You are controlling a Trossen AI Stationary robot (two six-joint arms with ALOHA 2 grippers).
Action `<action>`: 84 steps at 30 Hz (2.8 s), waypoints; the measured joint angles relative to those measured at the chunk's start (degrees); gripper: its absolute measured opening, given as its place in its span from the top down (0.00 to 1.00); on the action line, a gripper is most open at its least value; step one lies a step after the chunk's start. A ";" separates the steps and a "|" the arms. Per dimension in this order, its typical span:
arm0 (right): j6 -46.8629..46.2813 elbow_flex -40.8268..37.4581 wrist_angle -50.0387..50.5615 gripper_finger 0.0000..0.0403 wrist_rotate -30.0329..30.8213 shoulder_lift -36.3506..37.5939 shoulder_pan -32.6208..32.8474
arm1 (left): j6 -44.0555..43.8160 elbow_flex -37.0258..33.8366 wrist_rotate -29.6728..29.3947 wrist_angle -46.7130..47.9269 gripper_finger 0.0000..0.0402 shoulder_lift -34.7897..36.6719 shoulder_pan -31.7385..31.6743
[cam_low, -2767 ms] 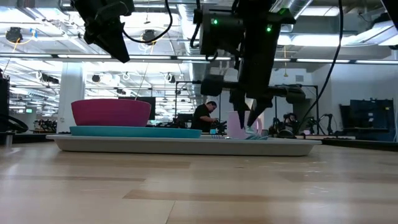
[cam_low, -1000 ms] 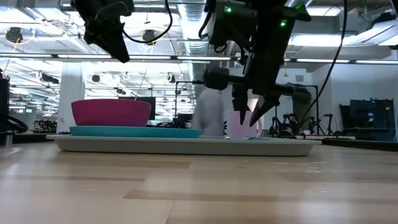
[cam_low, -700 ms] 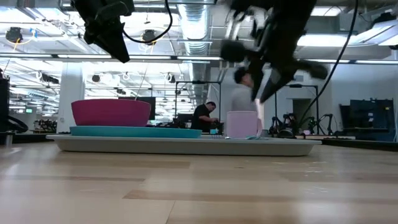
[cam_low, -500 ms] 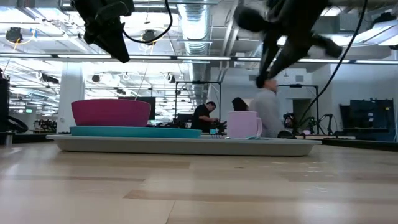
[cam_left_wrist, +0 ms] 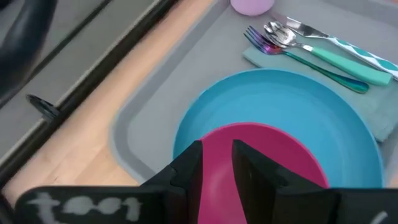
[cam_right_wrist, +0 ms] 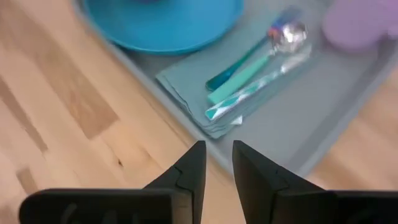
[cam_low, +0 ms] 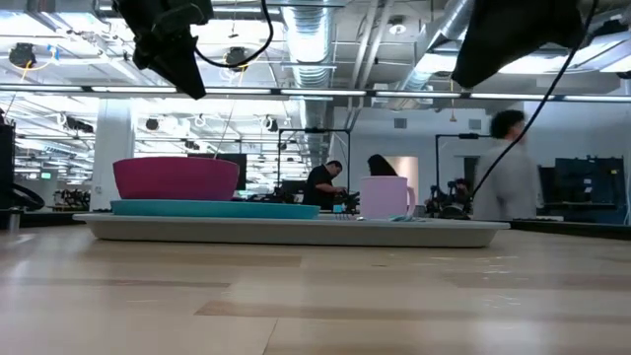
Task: Set up tray
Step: Adjust the bowl, then return to Home Position
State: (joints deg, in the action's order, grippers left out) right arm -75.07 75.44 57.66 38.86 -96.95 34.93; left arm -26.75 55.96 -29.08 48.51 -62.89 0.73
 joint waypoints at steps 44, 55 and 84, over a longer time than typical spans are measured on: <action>15.06 -20.65 -6.67 0.82 22.58 29.62 21.66 | -16.50 -13.81 -2.59 -18.18 0.81 -17.35 3.61; 15.06 -20.65 -6.94 0.82 22.54 29.59 21.66 | -11.65 -8.36 1.84 -29.25 0.81 -26.98 3.54; 15.04 -20.65 -7.04 0.82 22.37 29.57 21.68 | -5.69 2.10 9.36 -26.84 0.81 -27.17 -0.36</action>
State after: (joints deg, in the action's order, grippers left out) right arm -60.03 54.78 50.62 61.23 -67.37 56.62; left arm -32.45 58.06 -19.71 21.67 -90.07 0.38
